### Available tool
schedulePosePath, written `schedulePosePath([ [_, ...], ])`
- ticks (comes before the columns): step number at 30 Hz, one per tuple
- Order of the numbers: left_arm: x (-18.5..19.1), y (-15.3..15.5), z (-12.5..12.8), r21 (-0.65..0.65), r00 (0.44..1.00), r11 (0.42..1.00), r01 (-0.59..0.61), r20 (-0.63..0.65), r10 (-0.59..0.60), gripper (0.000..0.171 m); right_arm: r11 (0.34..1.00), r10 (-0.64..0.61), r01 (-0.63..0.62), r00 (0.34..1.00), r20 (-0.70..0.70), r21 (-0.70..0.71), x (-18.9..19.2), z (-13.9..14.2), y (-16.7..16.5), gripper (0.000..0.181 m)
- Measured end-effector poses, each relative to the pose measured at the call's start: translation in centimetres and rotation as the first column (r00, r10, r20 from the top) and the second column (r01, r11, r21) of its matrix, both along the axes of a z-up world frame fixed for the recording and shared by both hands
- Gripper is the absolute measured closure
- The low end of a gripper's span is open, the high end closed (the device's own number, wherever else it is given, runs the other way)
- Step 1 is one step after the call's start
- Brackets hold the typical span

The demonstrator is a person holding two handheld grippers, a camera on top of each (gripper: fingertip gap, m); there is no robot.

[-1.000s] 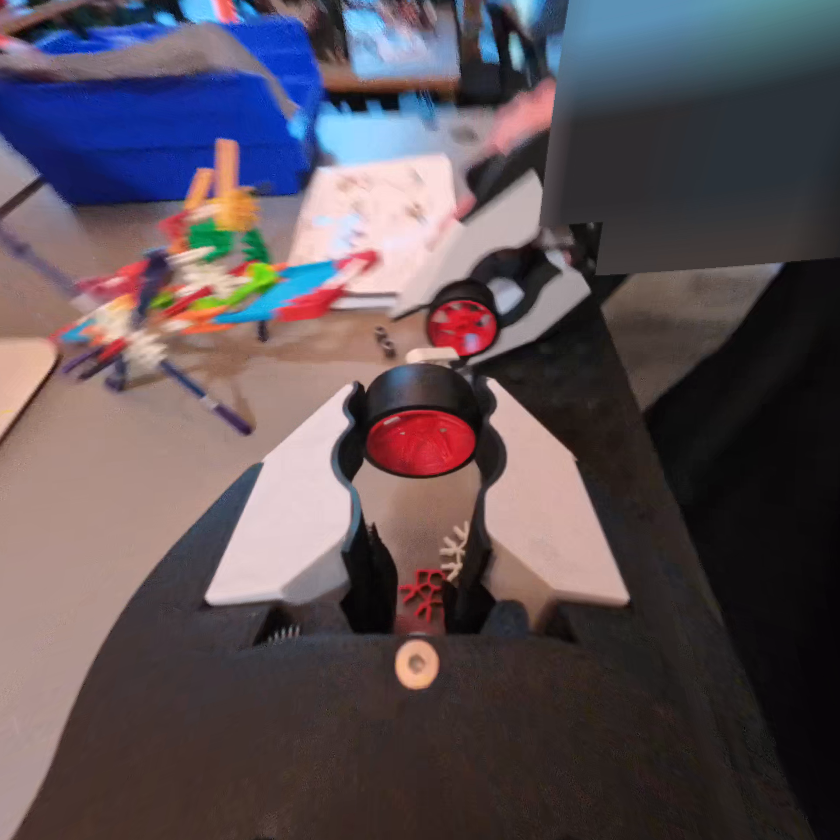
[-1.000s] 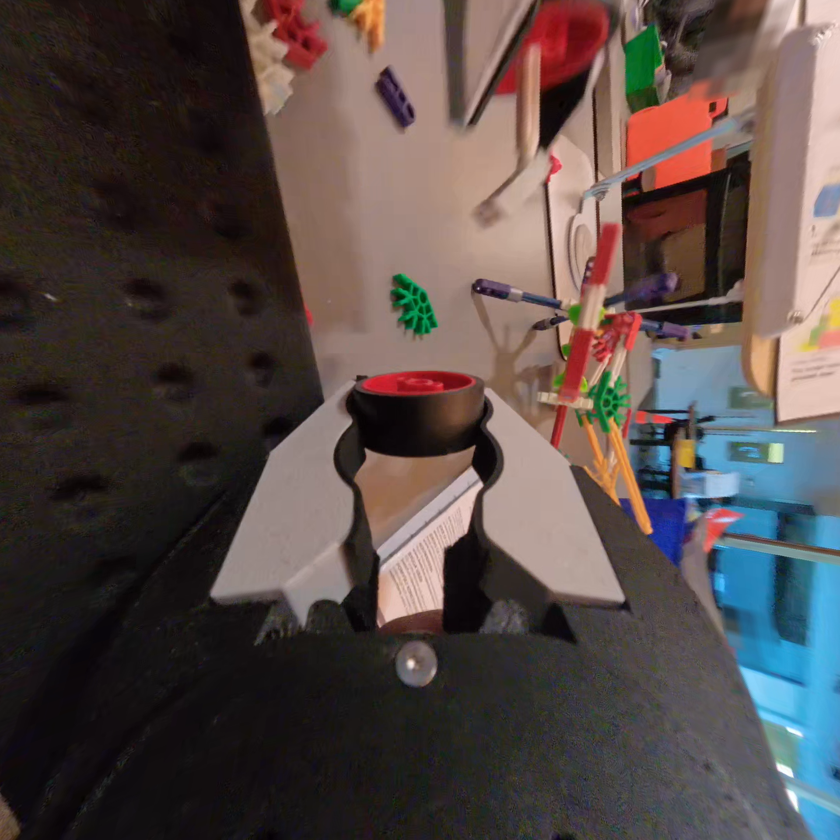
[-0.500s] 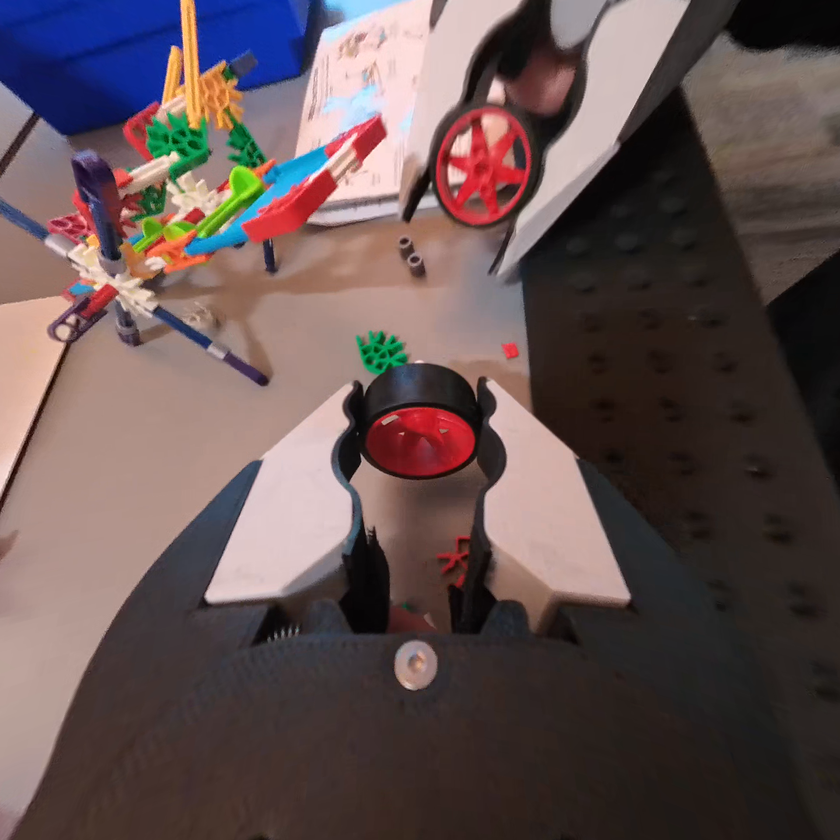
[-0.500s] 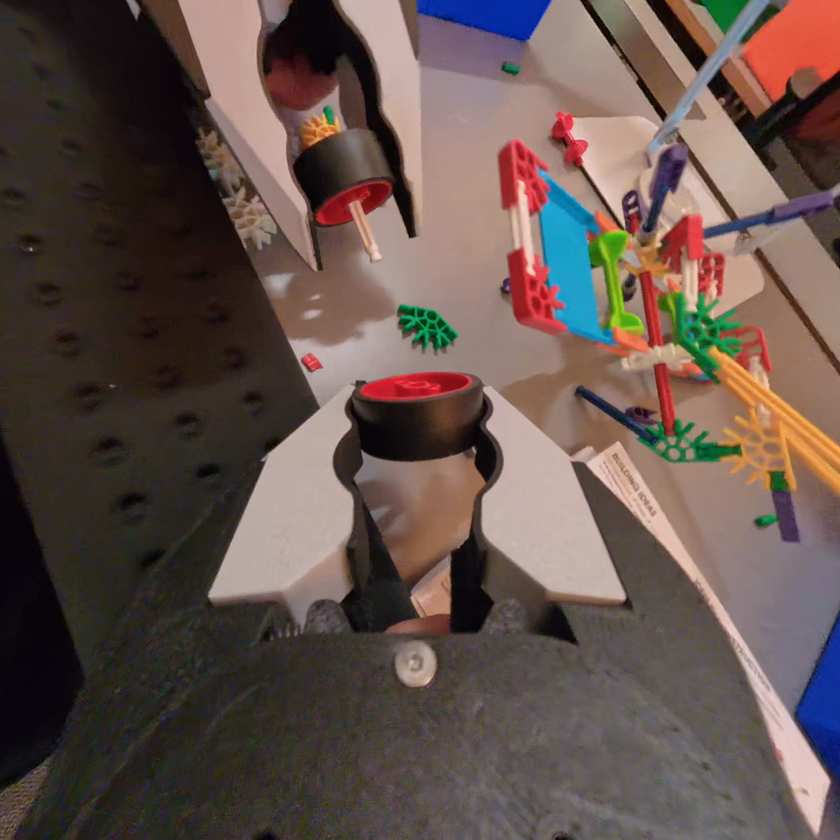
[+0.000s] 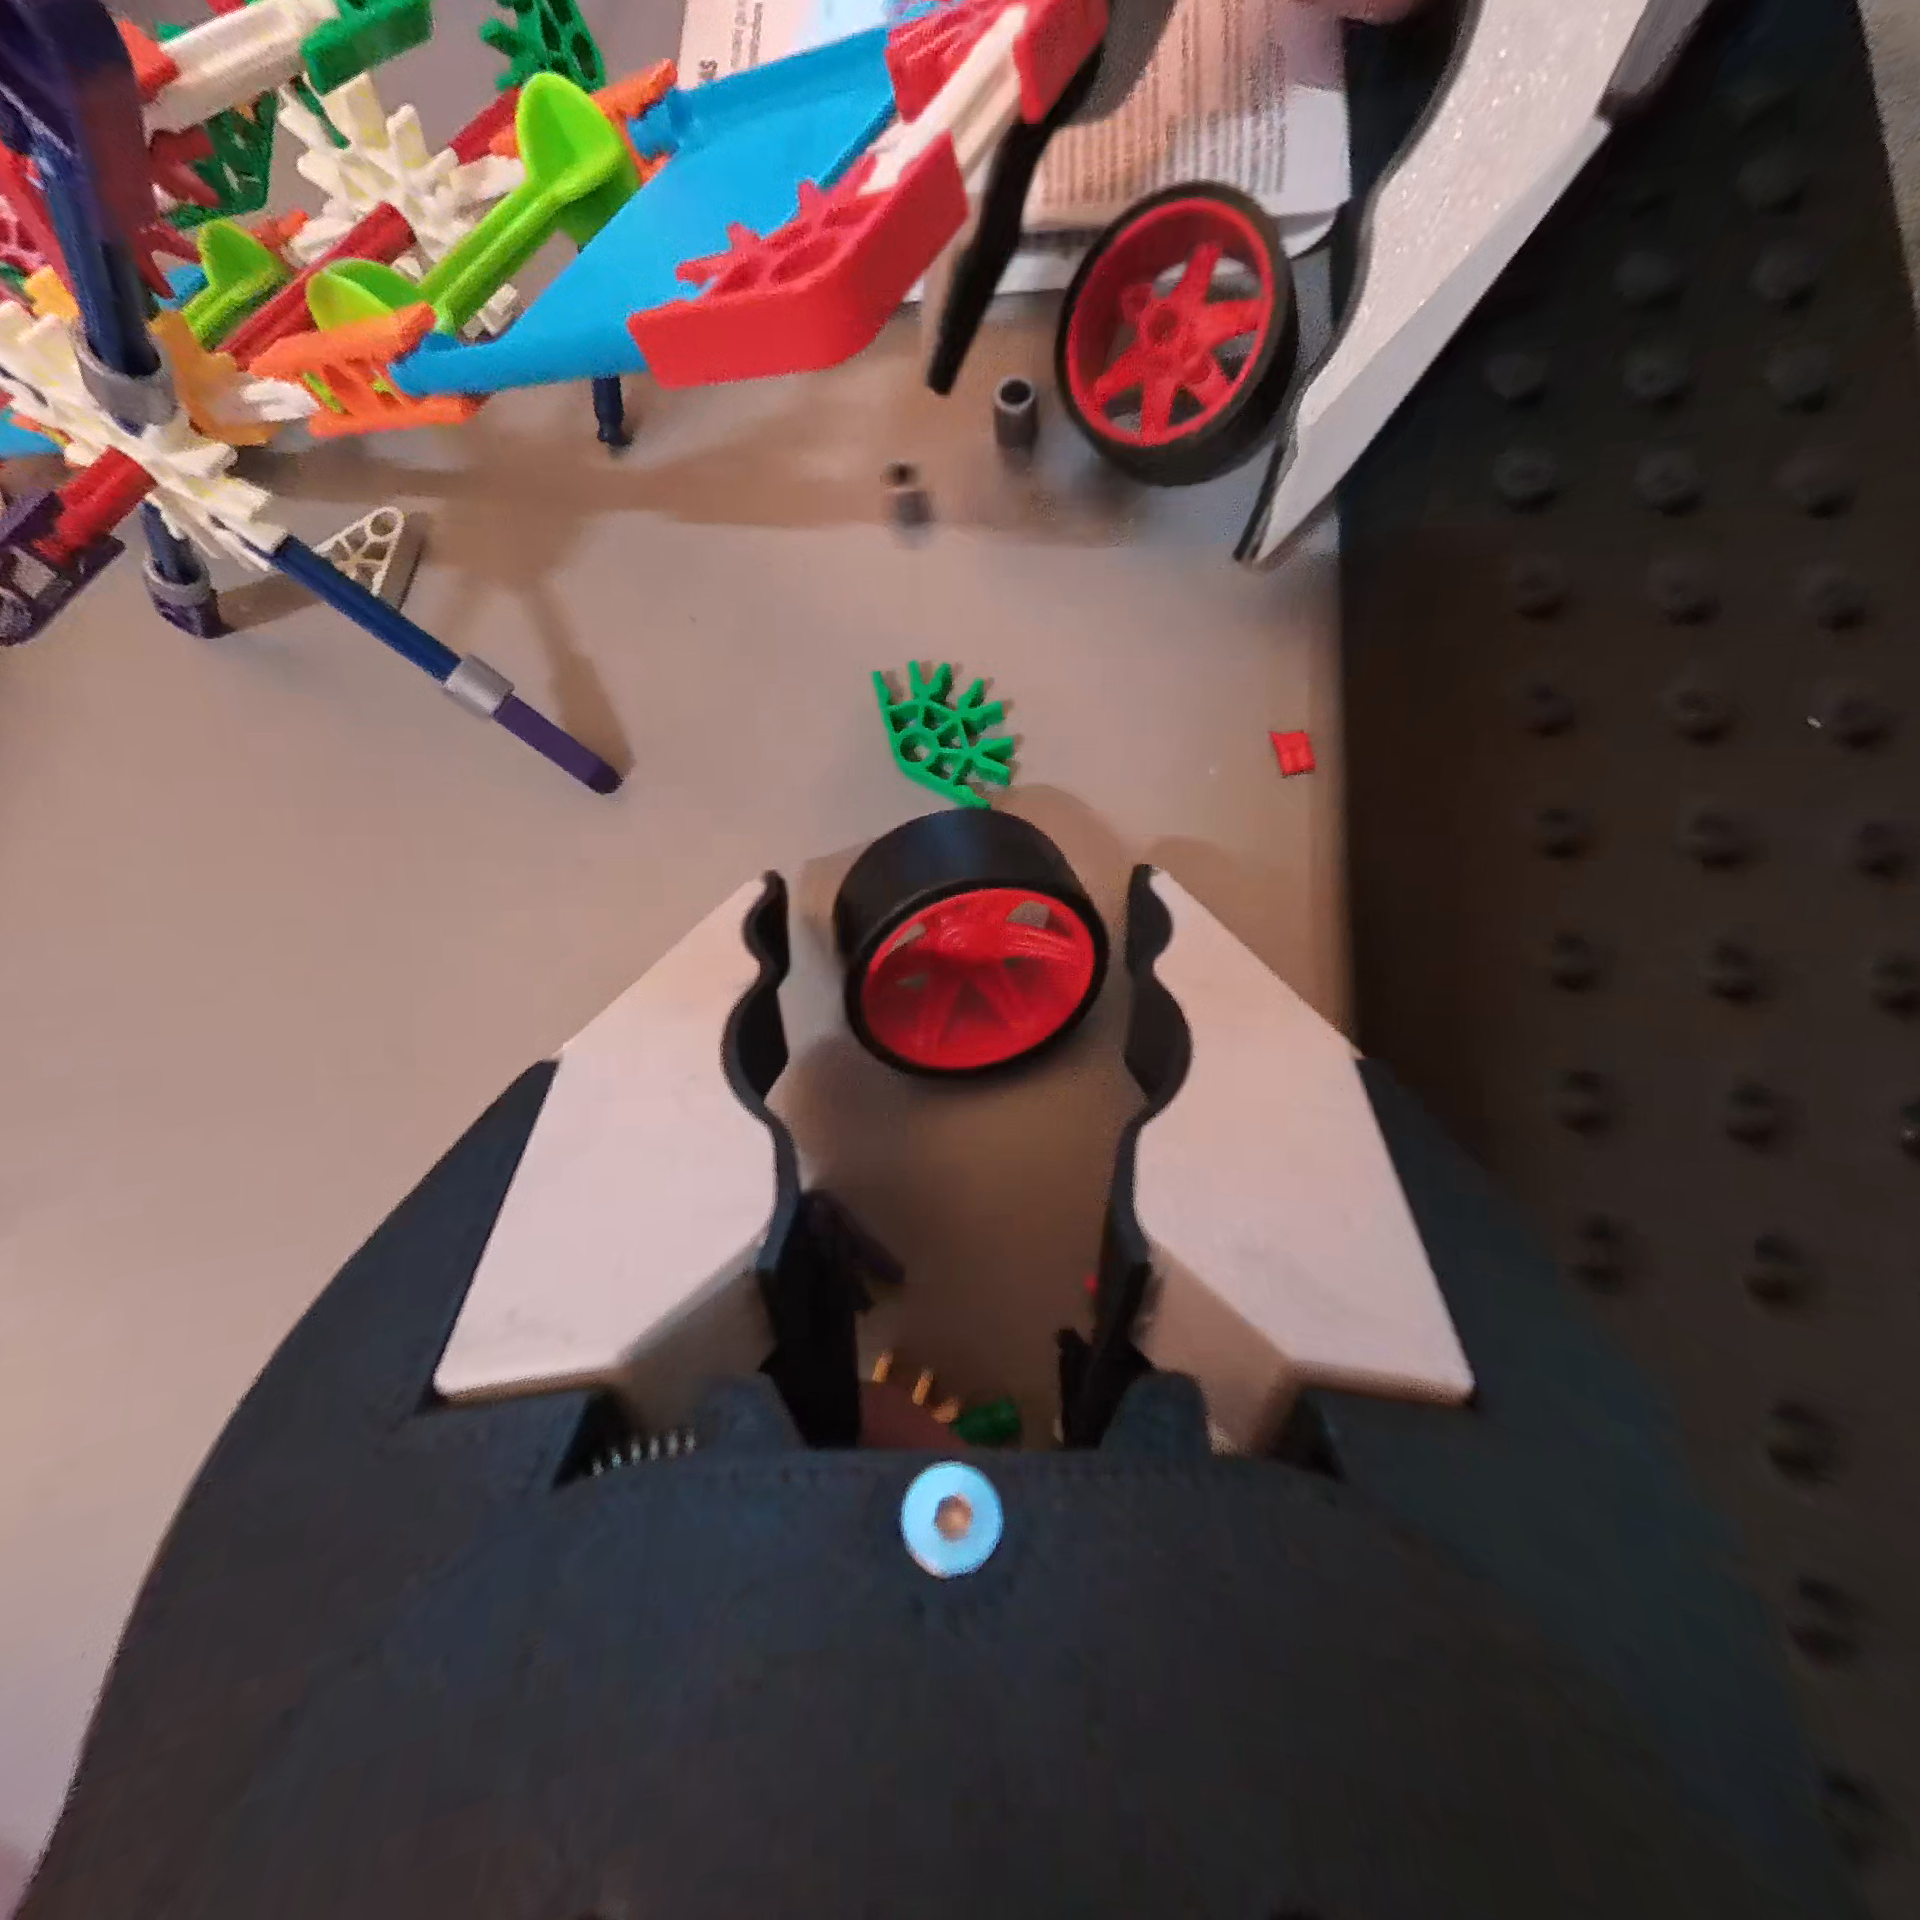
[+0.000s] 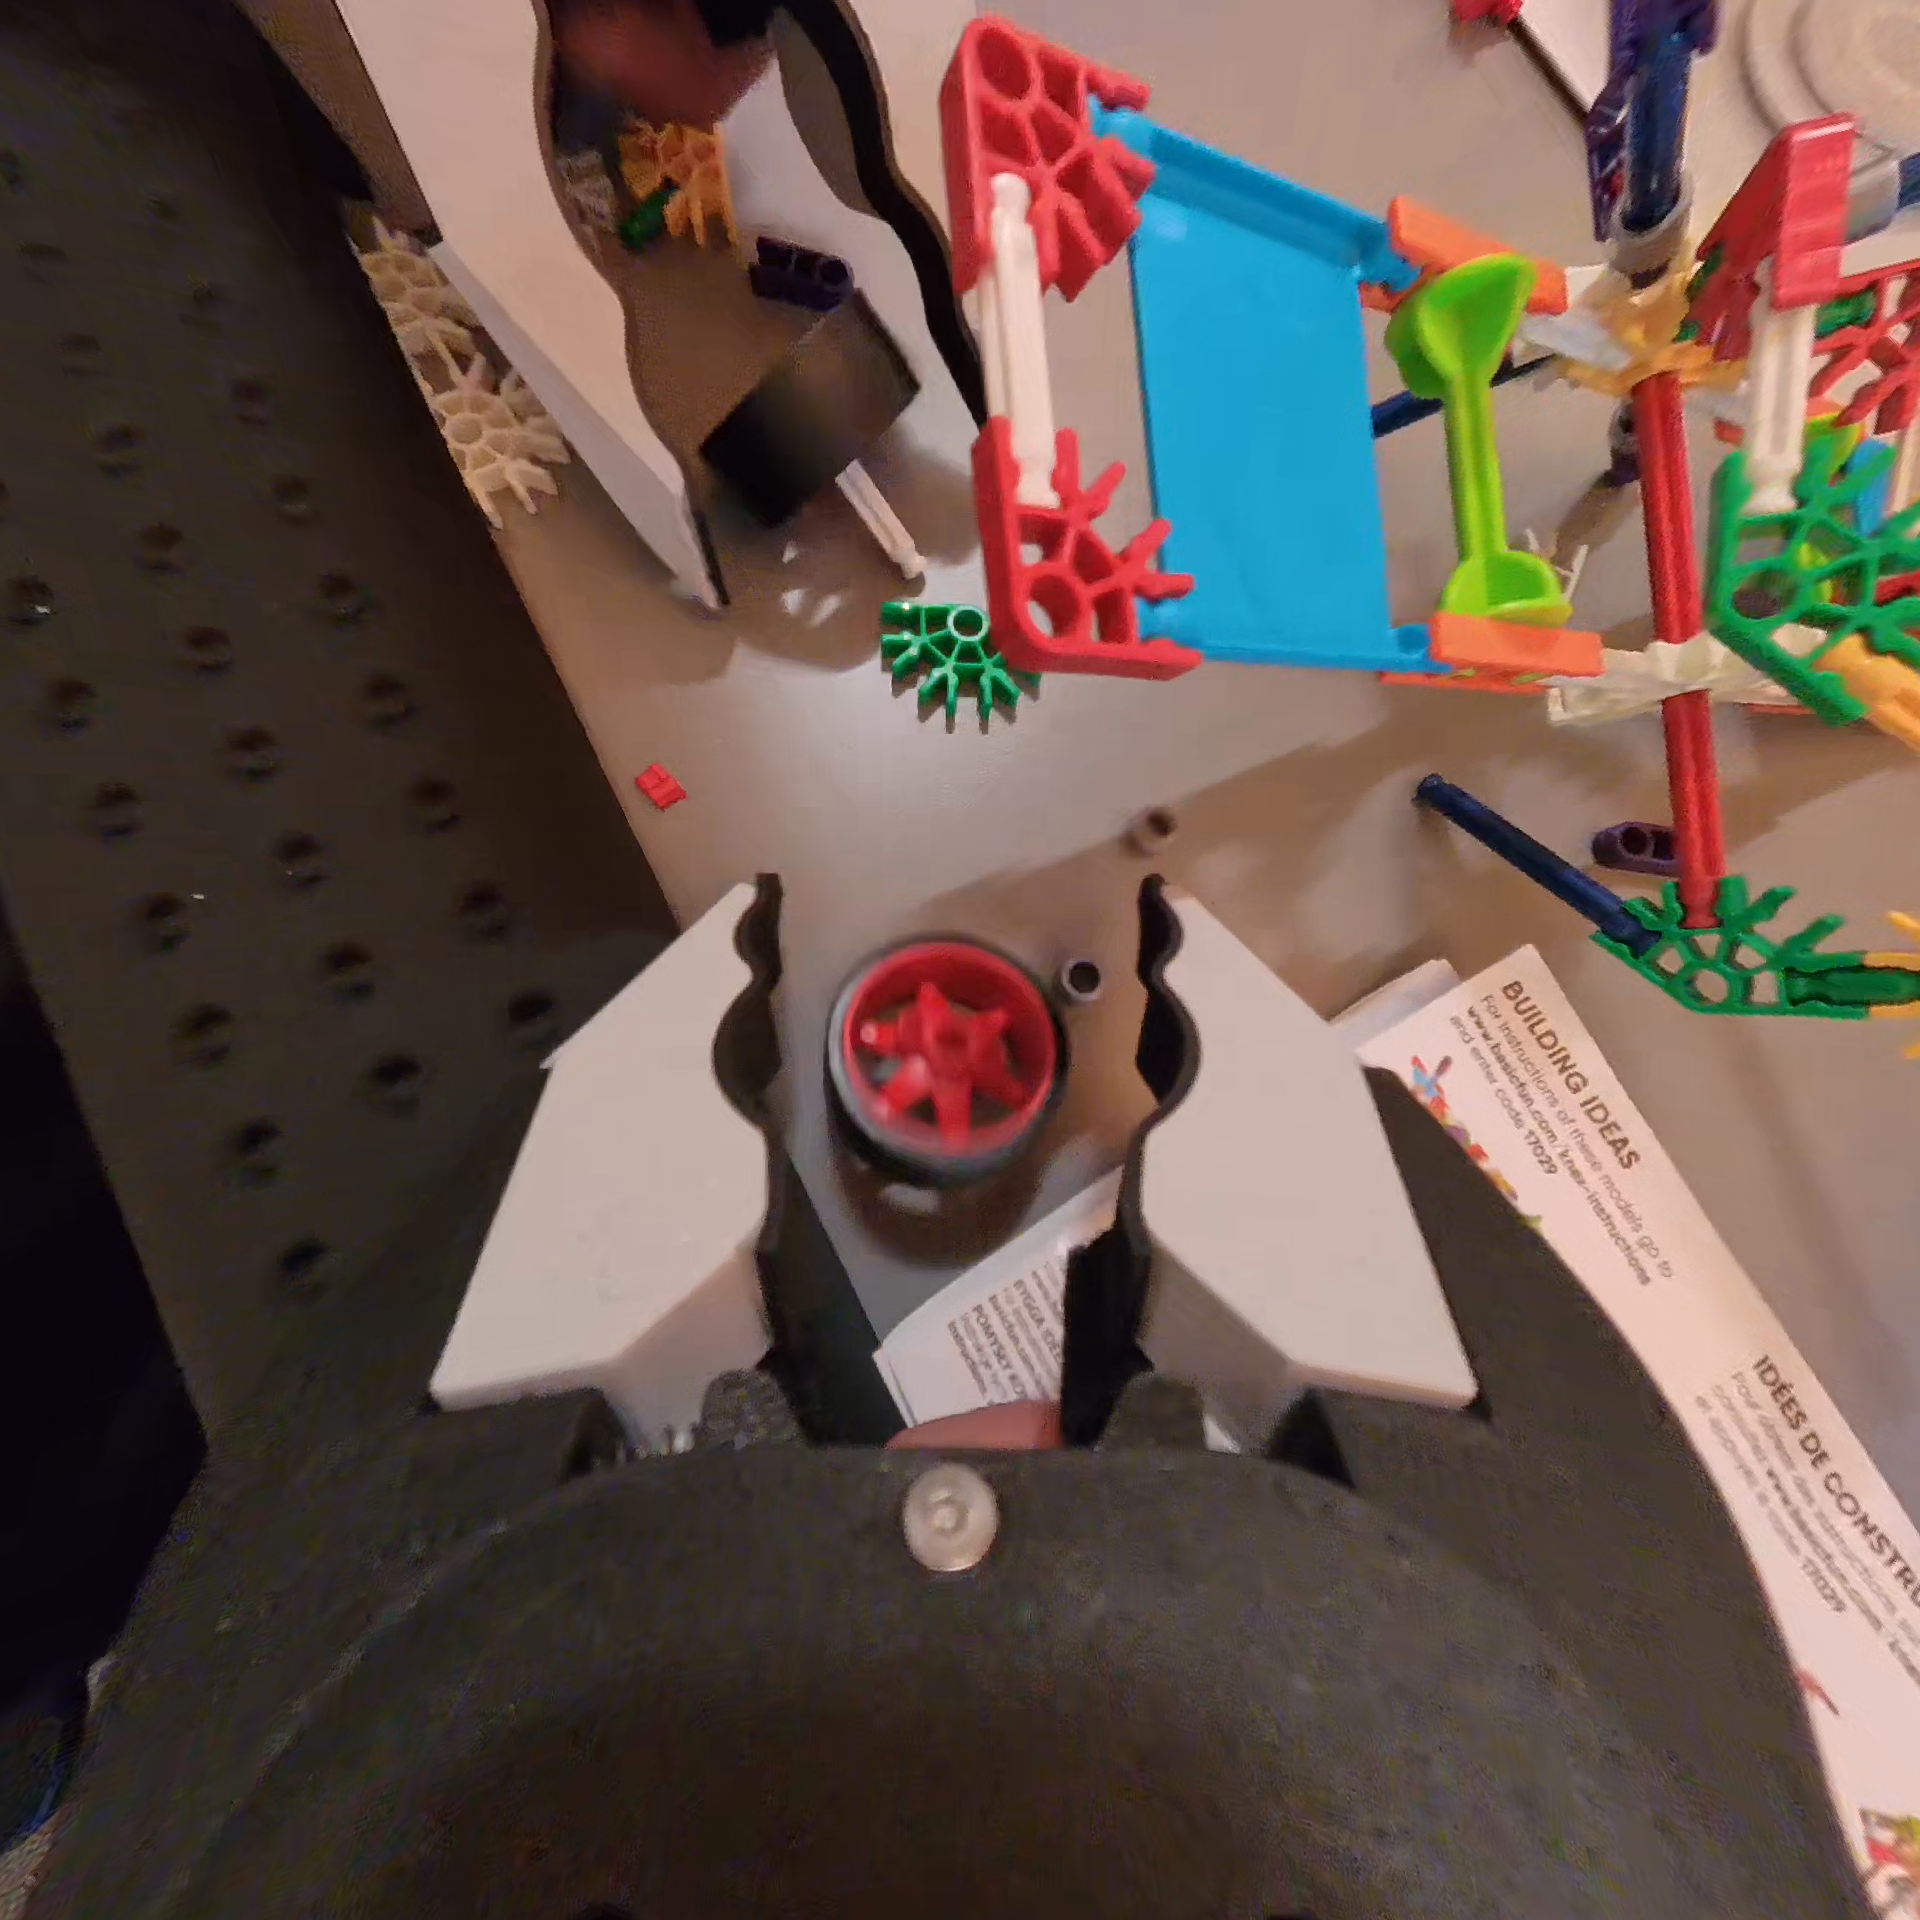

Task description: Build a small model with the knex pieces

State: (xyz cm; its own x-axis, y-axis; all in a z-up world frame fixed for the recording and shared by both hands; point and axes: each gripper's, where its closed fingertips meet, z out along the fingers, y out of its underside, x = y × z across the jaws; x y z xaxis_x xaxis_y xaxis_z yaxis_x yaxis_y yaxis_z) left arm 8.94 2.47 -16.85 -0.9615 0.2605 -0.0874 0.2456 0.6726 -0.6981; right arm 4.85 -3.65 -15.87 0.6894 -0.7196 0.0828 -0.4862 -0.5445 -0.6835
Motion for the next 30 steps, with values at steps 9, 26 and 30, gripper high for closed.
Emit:
schedulePosePath([
  [9, 4.3, -1.2, 3.7, -0.092, 0.985, 0.987, -0.130, -0.125, 0.118, 0.106, 0.964, -0.237, 0.226, 0.970, 0.063, 0.139, 2.7, 3.9, -8.5, 0.131],
  [26, 9.5, -7.8, 1.5, -0.082, 0.976, 0.975, -0.204, -0.094, 0.197, 0.115, 0.911, -0.217, 0.246, 0.969, -0.120, 0.331, 9.8, 1.3, -10.0, 0.166],
  [30, 10.2, -8.0, 1.1, -0.090, 0.971, 0.970, -0.226, -0.099, 0.217, 0.129, 0.903, -0.189, 0.221, 0.974, -0.122, 0.367, 10.6, 1.4, -9.6, 0.173],
])
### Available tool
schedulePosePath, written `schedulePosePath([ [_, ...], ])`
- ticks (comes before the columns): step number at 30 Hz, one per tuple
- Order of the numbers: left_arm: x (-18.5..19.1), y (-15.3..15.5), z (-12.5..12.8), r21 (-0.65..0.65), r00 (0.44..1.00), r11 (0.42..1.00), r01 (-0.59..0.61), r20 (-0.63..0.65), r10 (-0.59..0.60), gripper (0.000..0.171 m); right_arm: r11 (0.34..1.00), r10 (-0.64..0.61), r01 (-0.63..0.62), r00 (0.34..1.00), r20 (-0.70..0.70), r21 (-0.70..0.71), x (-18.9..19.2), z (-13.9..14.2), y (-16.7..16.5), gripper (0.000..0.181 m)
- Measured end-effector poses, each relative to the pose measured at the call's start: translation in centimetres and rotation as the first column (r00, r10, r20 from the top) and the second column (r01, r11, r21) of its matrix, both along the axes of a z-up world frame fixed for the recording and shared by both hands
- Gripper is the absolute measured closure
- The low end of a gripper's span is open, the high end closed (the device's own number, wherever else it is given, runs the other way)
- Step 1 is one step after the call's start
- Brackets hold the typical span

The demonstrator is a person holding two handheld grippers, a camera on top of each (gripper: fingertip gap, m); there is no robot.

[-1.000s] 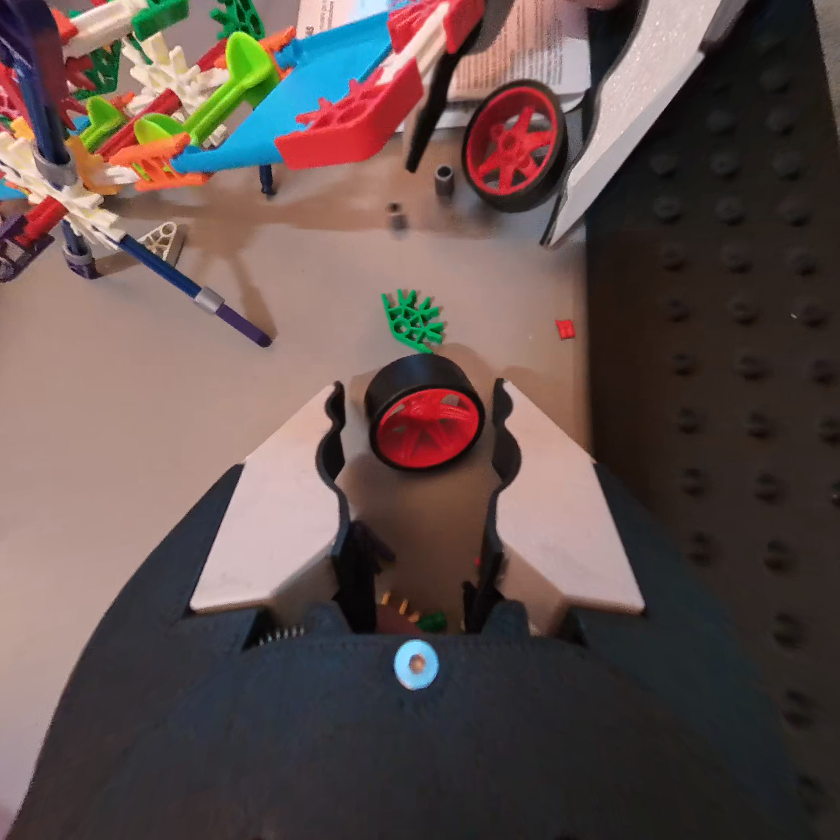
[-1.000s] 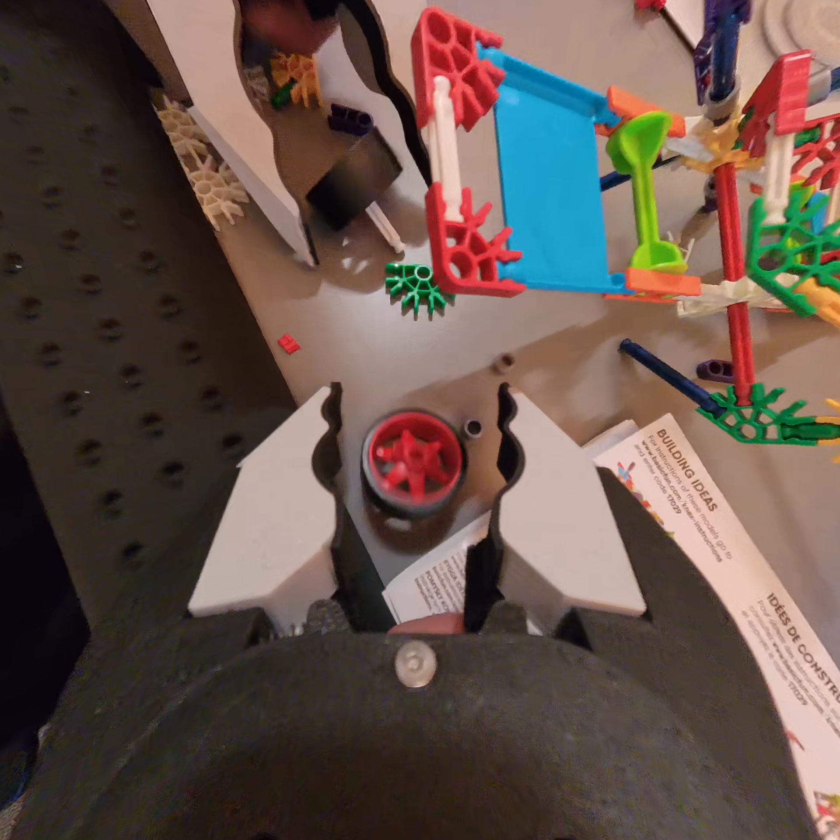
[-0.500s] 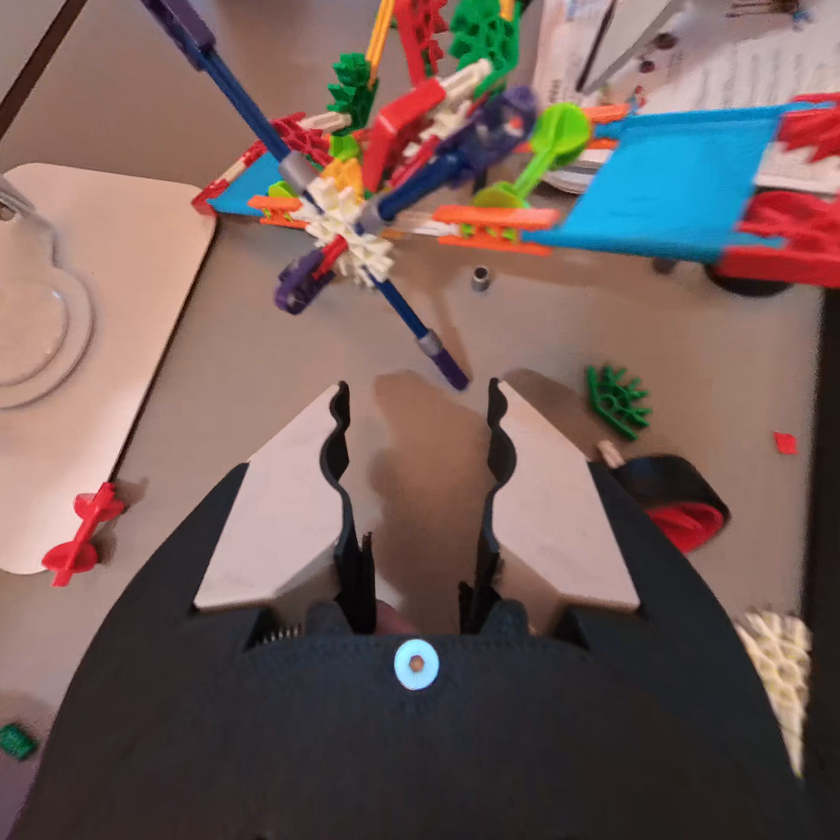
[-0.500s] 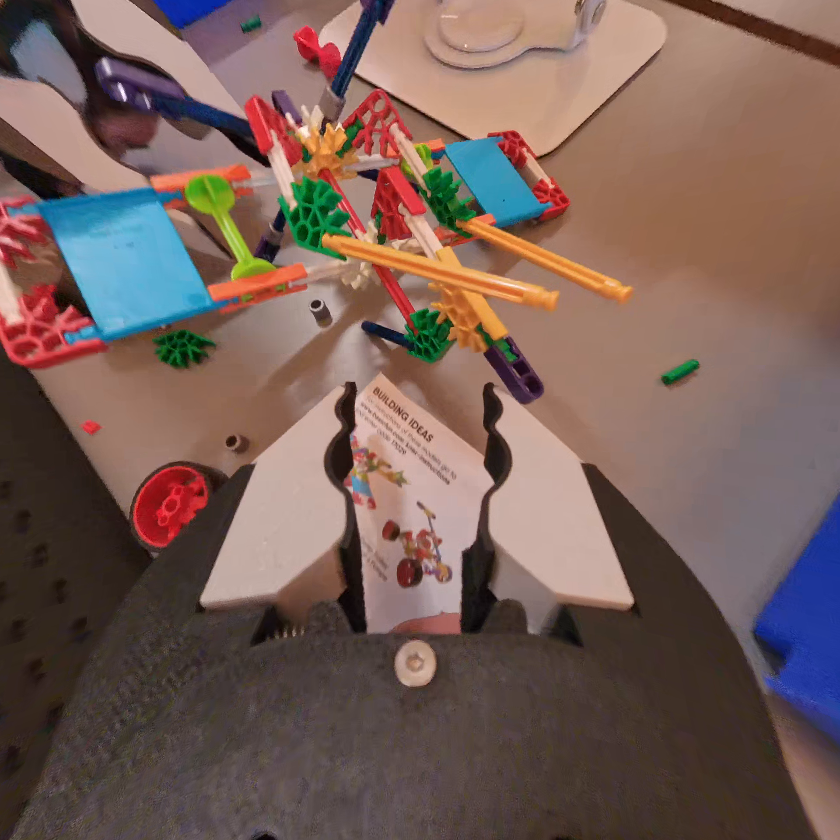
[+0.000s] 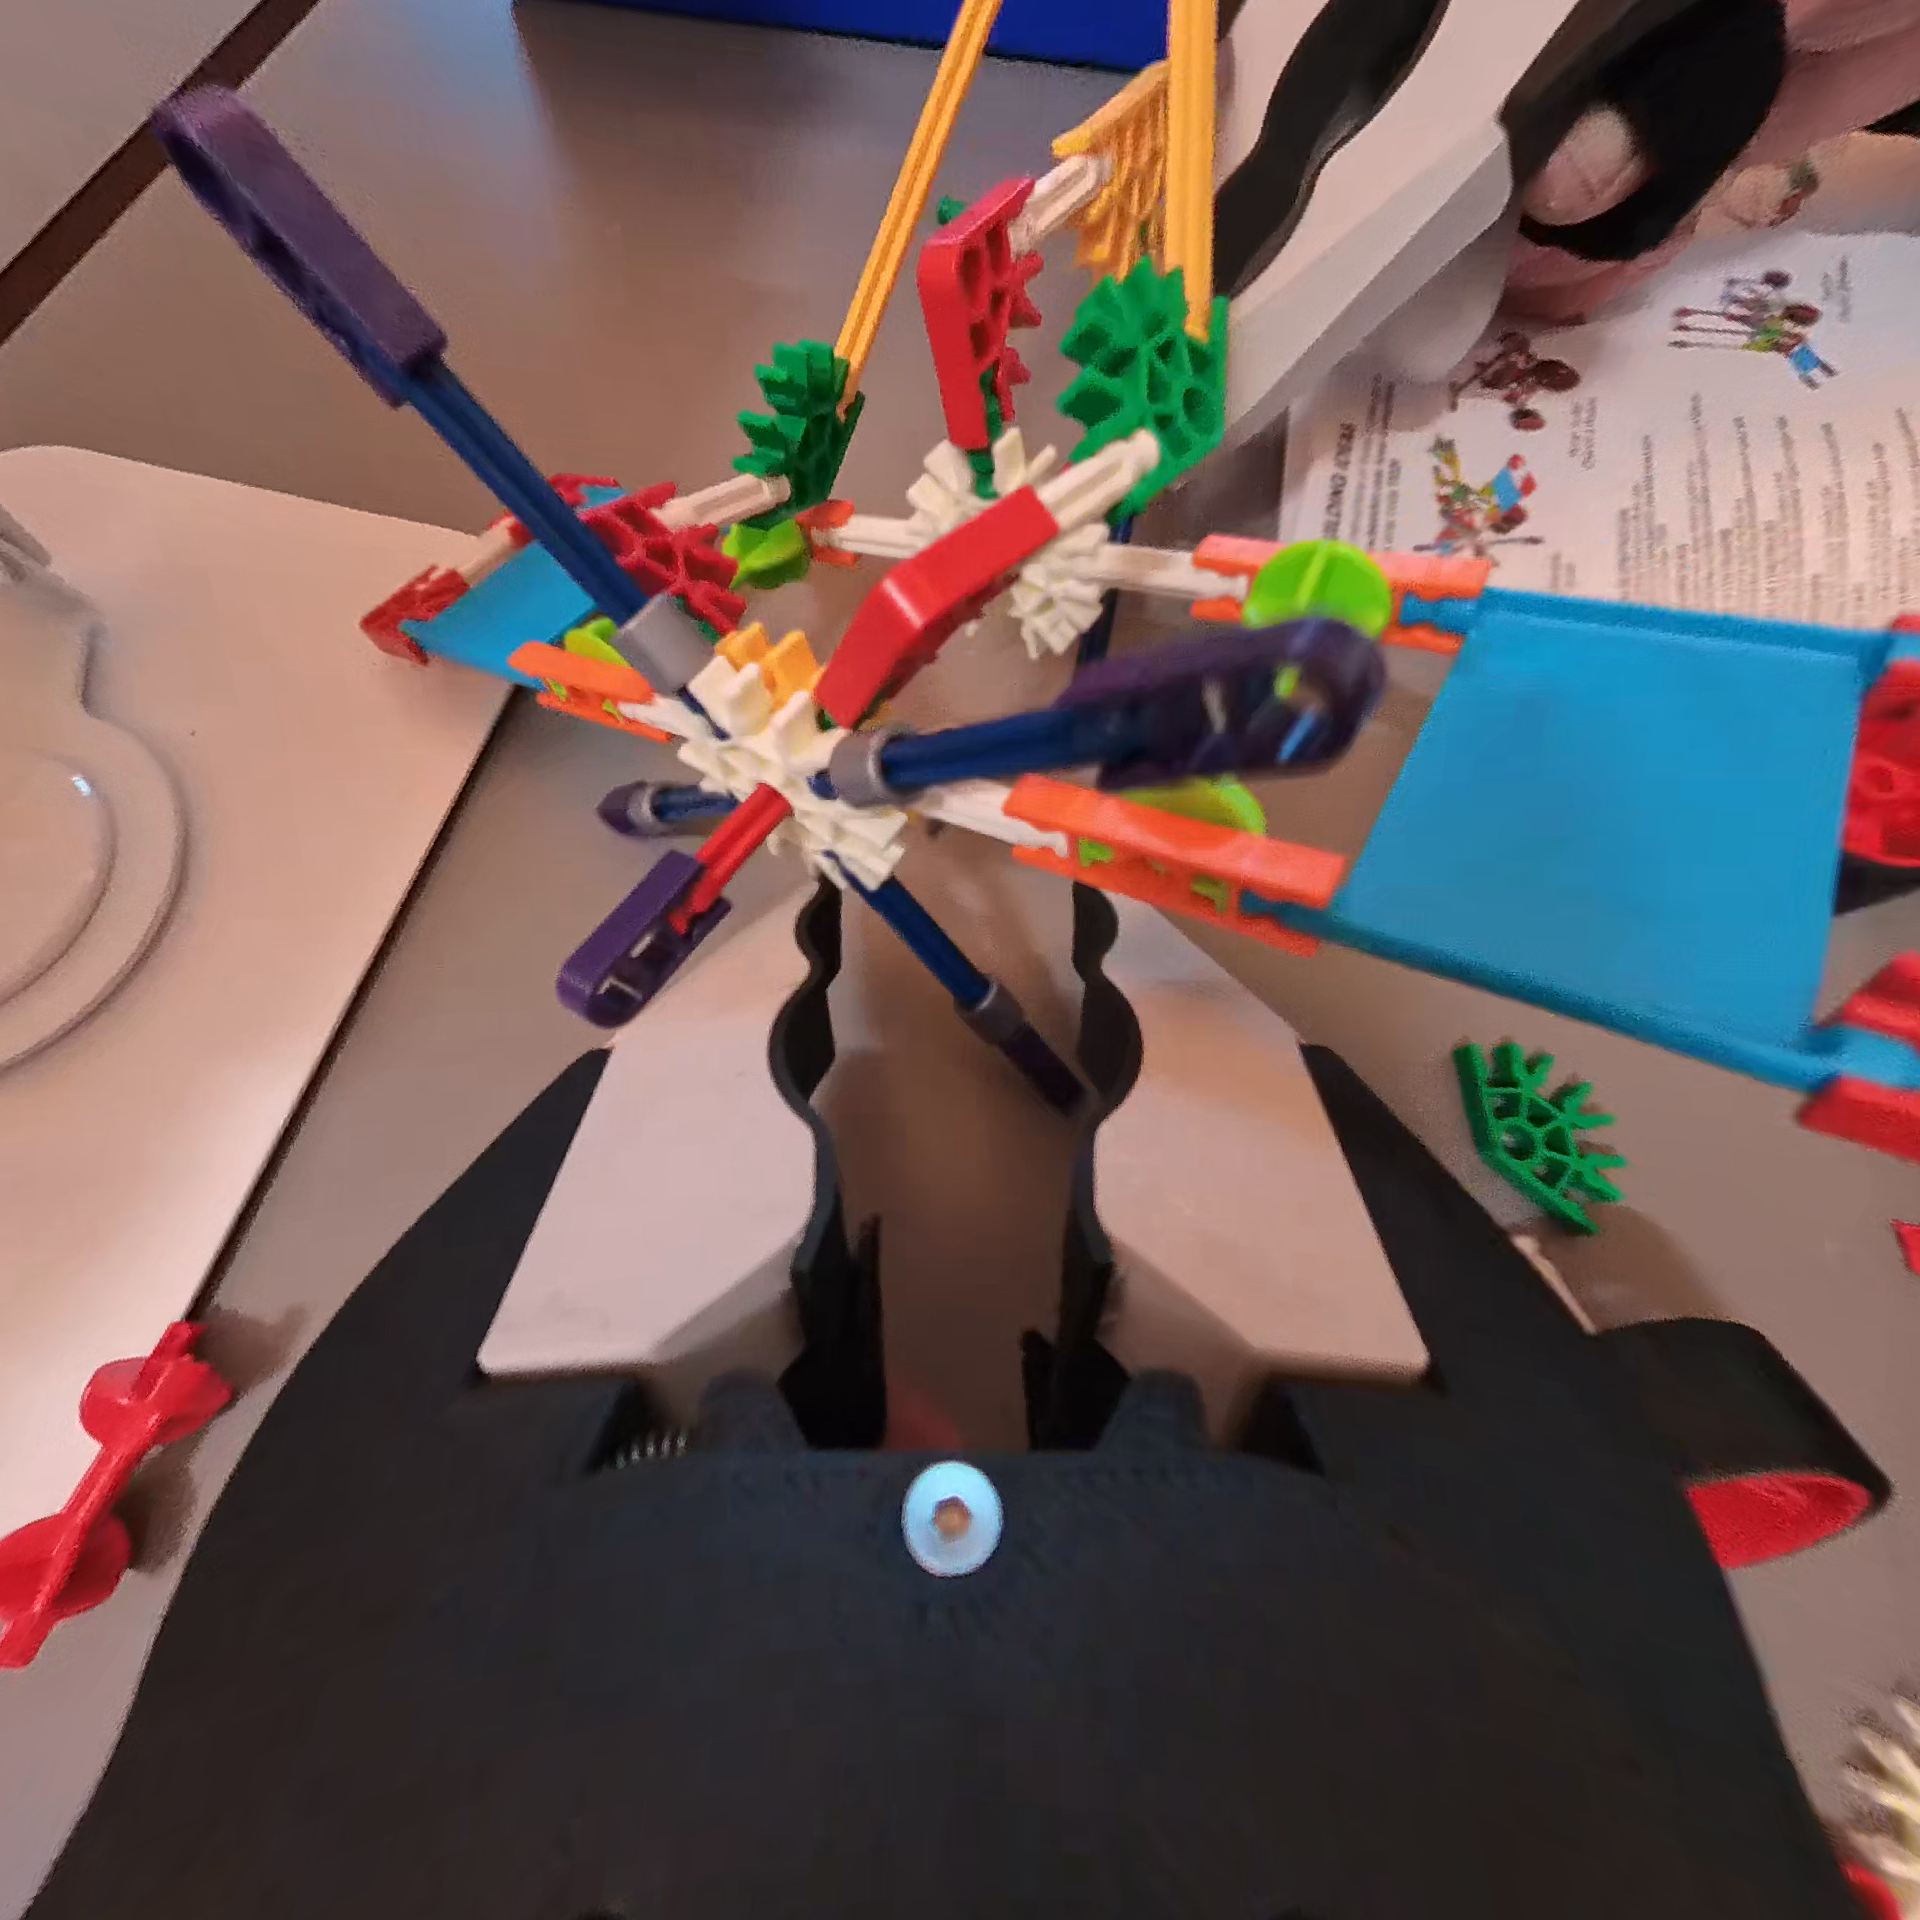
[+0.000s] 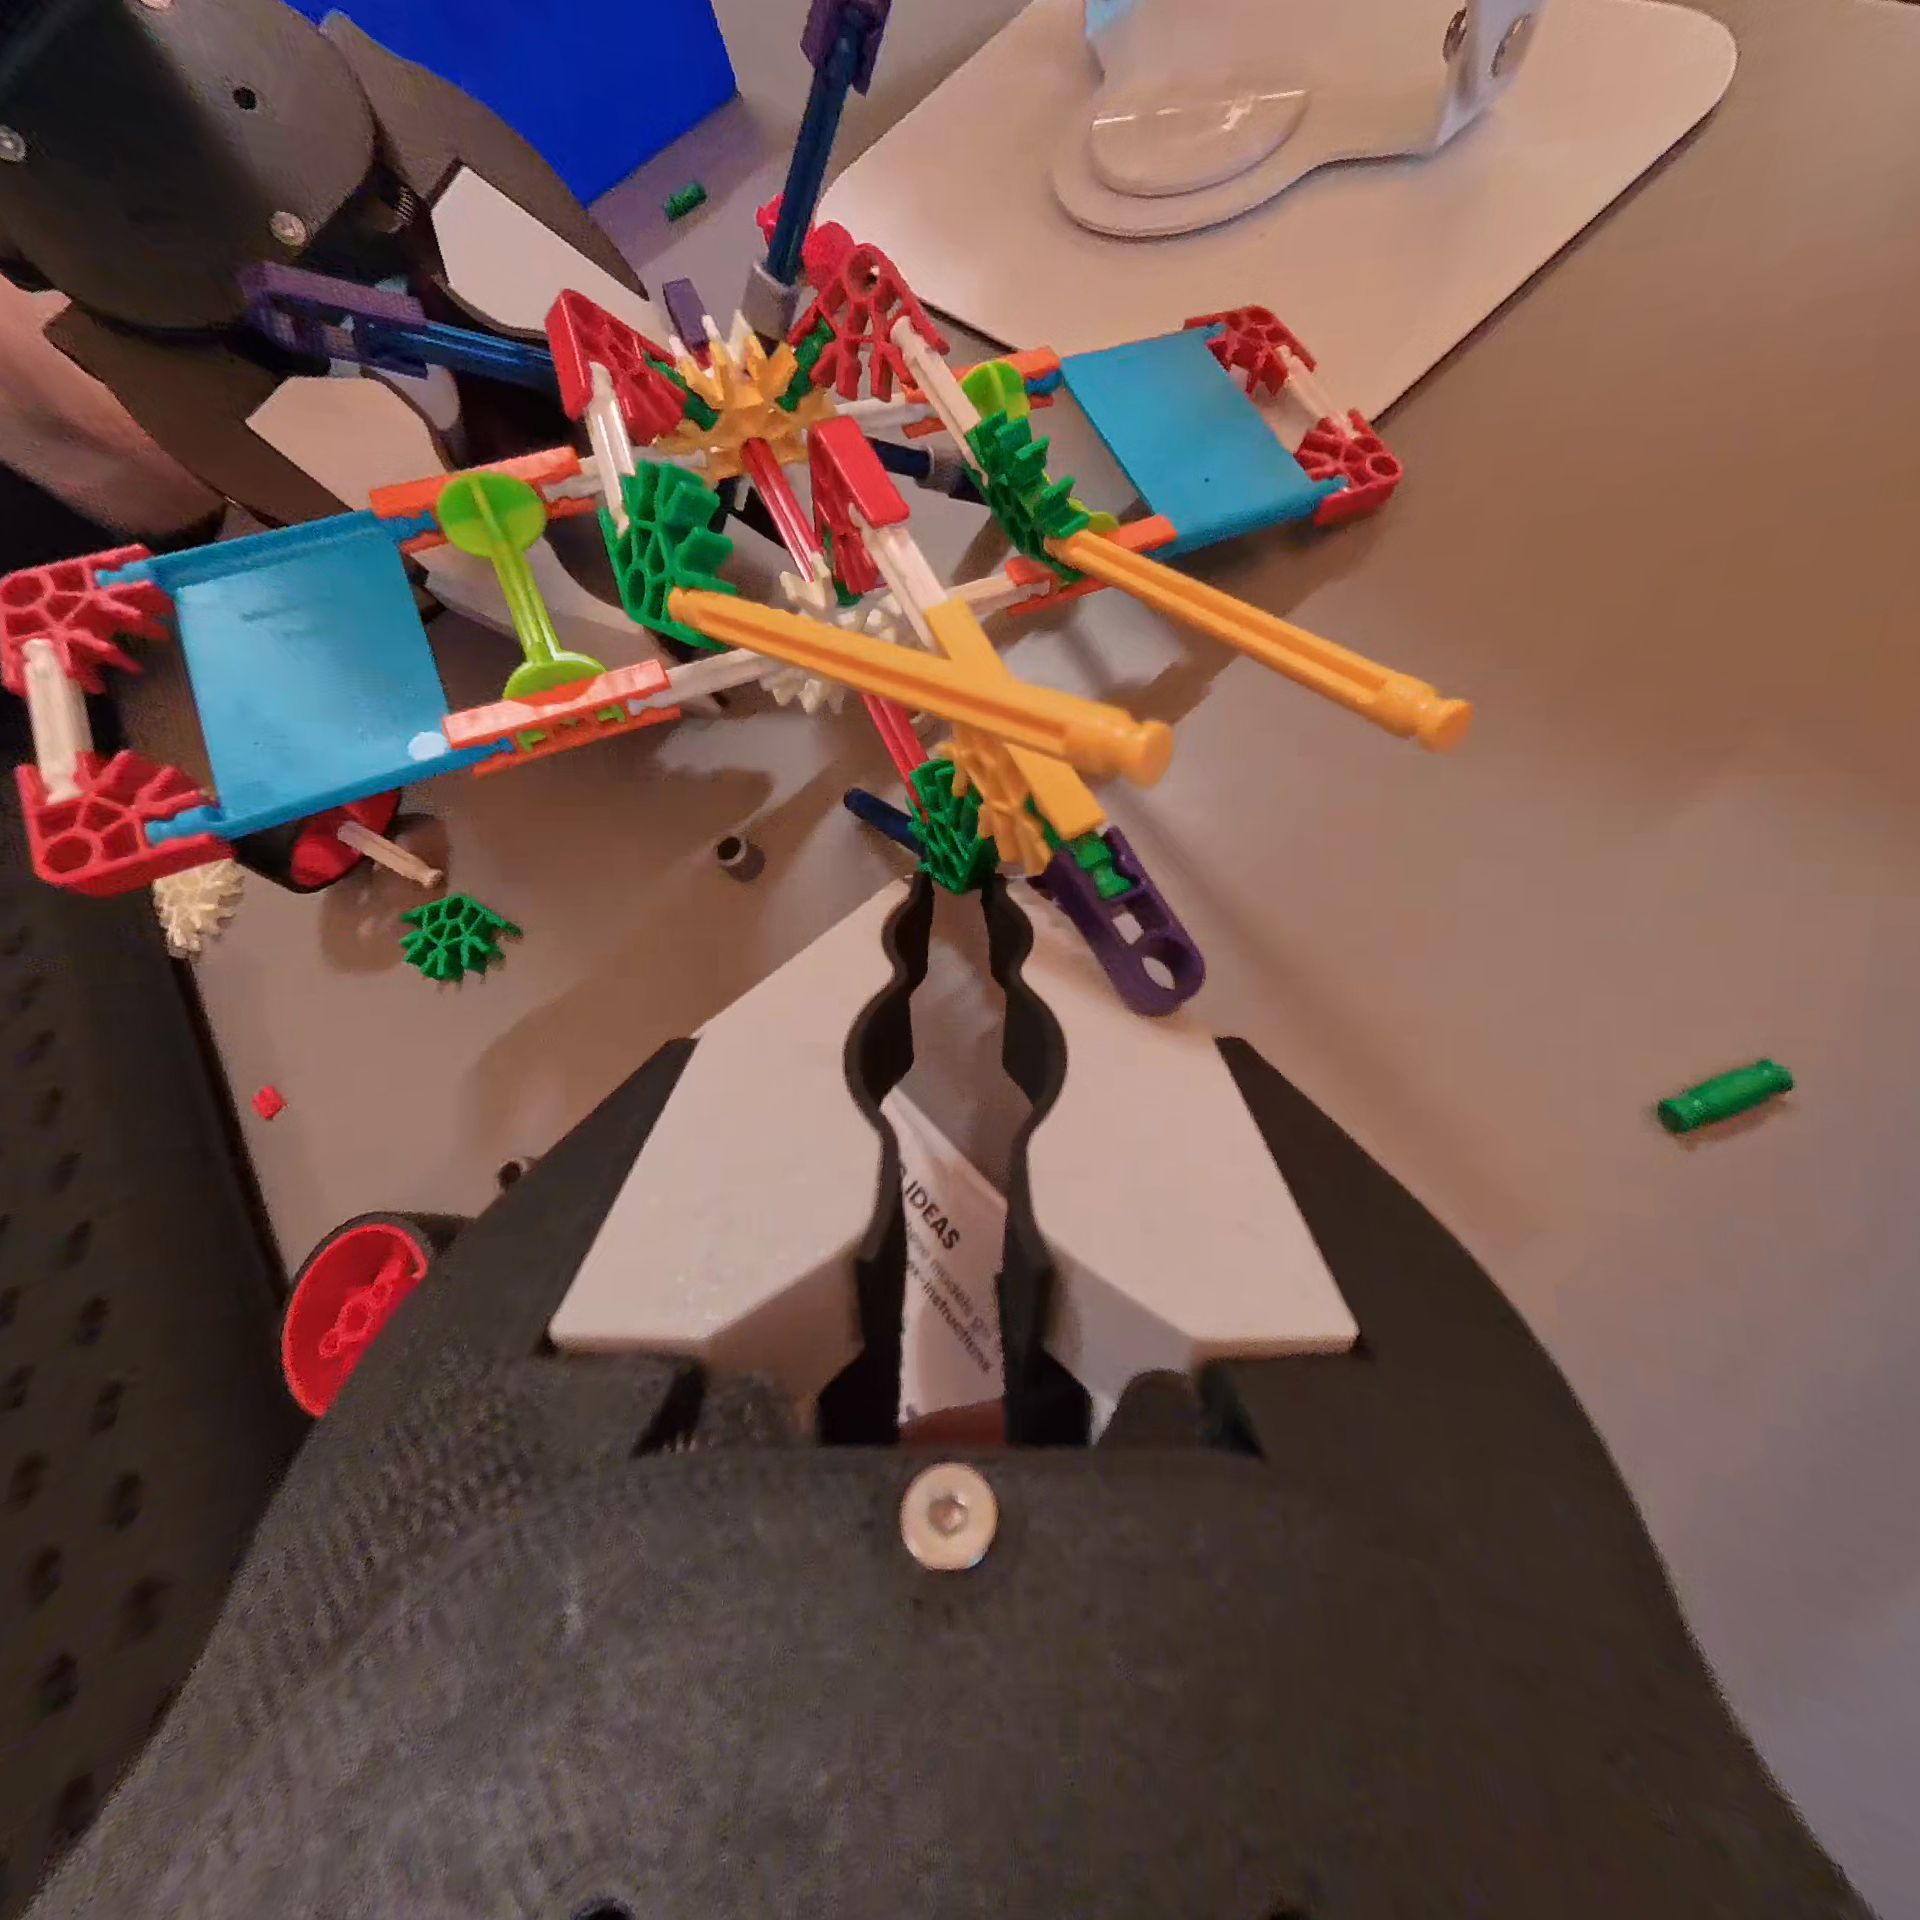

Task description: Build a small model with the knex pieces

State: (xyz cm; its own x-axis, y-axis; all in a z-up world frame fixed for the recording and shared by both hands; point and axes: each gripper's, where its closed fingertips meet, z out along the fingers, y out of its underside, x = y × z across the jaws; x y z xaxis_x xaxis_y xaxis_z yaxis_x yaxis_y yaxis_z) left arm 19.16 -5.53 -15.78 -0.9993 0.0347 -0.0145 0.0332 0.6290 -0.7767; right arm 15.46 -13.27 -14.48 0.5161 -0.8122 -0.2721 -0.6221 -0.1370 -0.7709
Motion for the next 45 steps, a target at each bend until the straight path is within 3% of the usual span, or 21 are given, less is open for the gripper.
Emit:
schedulePosePath([
  [5, 2.0, -0.1, 0.3, -0.029, 0.998, 0.998, -0.050, 0.024, 0.050, 0.152, 0.999, 0.021, -0.022, 0.999, 0.032, 0.031, 1.4, 1.1, 0.2, 0.172],
  [12, 4.0, -0.2, 0.8, -0.067, 0.993, 0.991, -0.120, -0.029, 0.118, 0.161, 0.998, 0.044, -0.045, 0.999, 0.022, 0.042, 3.5, 1.5, 0.7, 0.157],
  [18, 4.9, -0.2, 2.4, -0.166, 0.963, 0.970, -0.176, -0.235, 0.134, 0.167, 0.975, 0.031, -0.046, 0.997, 0.073, 0.218, 5.2, 3.6, 1.6, 0.151],
  [20, 4.8, -0.4, 3.1, -0.199, 0.951, 0.964, -0.176, -0.287, 0.114, 0.169, 0.968, 0.048, -0.067, 0.995, 0.084, 0.242, 5.3, 4.0, 2.1, 0.156],
  [22, 4.7, -0.6, 3.7, -0.229, 0.942, 0.956, -0.183, -0.318, 0.104, 0.171, 0.968, 0.076, -0.098, 0.992, 0.099, 0.232, 5.4, 4.1, 2.6, 0.173],
  [27, 5.3, -0.9, 4.2, -0.254, 0.929, 0.945, -0.206, -0.355, 0.107, 0.170, 0.961, 0.136, -0.165, 0.981, 0.141, 0.222, 5.3, 5.1, 3.3, 0.178],
  [29, 5.6, -0.9, 4.1, -0.242, 0.935, 0.947, -0.213, -0.331, 0.125, 0.164, 0.963, 0.142, -0.173, 0.978, 0.153, 0.205, 5.5, 5.1, 3.3, 0.179],
  [32, 5.6, -0.1, 3.4, -0.187, 0.944, 0.958, -0.218, -0.288, 0.159, 0.140, 0.964, 0.135, -0.167, 0.978, 0.162, 0.209, 5.8, 5.0, 2.9, 0.179],
  [36, 5.1, 2.2, 2.7, -0.090, 0.960, 0.973, -0.212, -0.204, 0.190, 0.132, 0.959, 0.126, -0.164, 0.977, 0.170, 0.232, 5.8, 4.8, 2.3, 0.179],
  [40, 3.9, 4.5, 1.1, 0.066, 0.985, 0.983, -0.174, 0.025, 0.172, 0.133, 0.955, 0.108, -0.153, 0.977, 0.181, 0.252, 5.8, 5.1, 1.7, 0.179],
  [43, 1.9, 5.7, 0.2, 0.143, 0.991, 0.982, -0.123, 0.062, 0.115, 0.139, 0.951, 0.096, -0.144, 0.979, 0.179, 0.273, 5.9, 5.2, 1.4, 0.179],
  [45, -0.7, 5.6, 0.3, 0.138, 0.995, 0.990, -0.027, 0.096, 0.014, 0.146, 0.950, 0.092, -0.140, 0.980, 0.179, 0.281, 6.1, 5.2, 1.4, 0.179],
])
